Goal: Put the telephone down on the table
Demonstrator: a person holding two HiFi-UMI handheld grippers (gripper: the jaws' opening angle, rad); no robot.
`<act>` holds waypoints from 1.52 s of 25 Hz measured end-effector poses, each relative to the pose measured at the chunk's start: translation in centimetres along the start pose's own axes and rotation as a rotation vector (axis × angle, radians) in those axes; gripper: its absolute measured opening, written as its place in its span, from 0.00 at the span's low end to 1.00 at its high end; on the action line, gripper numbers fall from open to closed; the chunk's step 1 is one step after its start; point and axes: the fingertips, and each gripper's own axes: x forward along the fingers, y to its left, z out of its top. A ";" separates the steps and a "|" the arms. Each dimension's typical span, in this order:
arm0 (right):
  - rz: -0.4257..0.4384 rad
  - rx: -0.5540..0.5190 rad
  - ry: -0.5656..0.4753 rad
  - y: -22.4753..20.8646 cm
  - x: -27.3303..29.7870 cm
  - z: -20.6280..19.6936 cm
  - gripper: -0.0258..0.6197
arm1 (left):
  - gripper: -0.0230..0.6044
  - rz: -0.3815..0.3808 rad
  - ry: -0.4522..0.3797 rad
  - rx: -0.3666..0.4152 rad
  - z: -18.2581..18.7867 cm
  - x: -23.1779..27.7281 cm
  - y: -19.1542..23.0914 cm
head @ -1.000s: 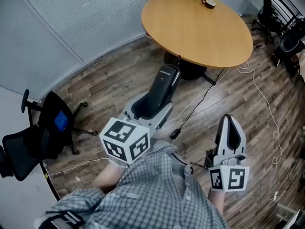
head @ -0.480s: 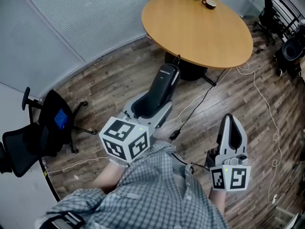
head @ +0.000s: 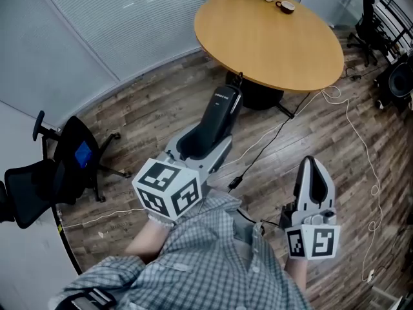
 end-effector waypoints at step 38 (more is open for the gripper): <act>-0.128 0.018 0.048 -12.8 12.9 -1.6 0.05 | 0.48 -0.119 0.045 -0.020 5.7 21.5 2.7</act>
